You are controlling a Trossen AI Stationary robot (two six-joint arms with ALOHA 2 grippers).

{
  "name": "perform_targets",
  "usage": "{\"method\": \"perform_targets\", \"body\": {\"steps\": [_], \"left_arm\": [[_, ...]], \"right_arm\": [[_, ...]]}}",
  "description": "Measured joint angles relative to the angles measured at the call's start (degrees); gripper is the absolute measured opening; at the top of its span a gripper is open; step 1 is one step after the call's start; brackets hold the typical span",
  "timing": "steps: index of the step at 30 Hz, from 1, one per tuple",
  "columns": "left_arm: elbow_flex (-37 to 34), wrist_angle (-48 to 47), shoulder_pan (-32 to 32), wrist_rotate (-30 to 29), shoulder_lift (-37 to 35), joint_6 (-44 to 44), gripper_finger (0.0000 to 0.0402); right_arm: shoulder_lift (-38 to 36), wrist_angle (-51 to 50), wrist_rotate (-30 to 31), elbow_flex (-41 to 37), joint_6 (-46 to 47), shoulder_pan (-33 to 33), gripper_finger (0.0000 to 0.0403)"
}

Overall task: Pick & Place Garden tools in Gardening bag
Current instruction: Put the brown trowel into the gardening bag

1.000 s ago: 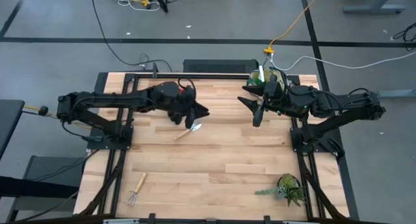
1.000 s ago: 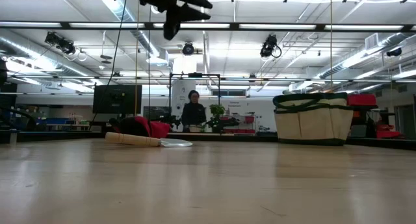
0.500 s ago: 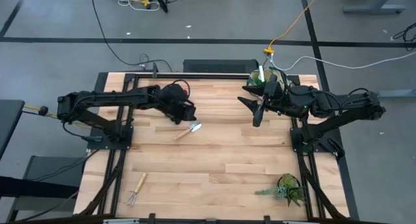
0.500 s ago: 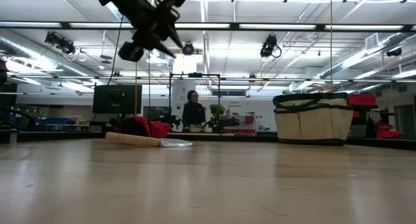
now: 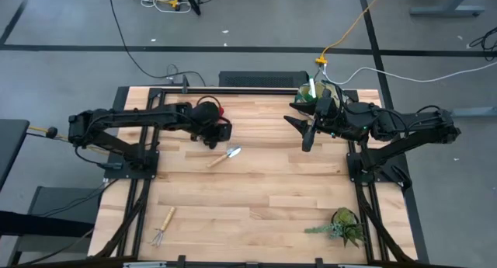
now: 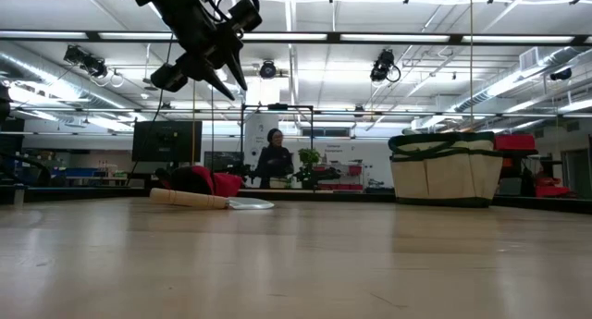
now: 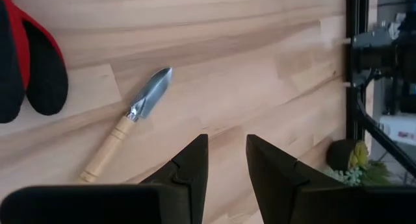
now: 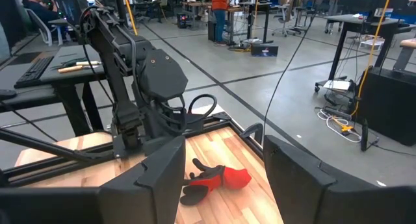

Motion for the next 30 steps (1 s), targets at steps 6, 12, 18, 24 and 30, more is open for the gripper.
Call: {"method": "perform_targets", "body": {"steps": [6,12,18,24,30], "left_arm": [[0.0,0.0,-0.6,3.0,0.0,2.2,0.0112],[0.0,0.1,-1.4,3.0,0.0,2.3,0.0112],[0.0,0.1,-1.5,3.0,0.2,2.3,0.0112],[0.0,0.1,-1.6,3.0,0.2,2.4,0.0112],[0.0,0.7,-3.5,2.8,0.2,6.3,0.0112]], "right_arm": [[0.0,0.0,0.0,0.0,0.0,0.0,0.0207],[0.0,0.0,0.0,0.0,0.0,0.0,0.0207],[0.0,0.0,0.0,0.0,0.0,0.0,0.0207],[0.0,0.0,0.0,0.0,0.0,0.0,0.0207],[0.0,0.0,0.0,0.0,0.0,0.0,0.0207]]}}
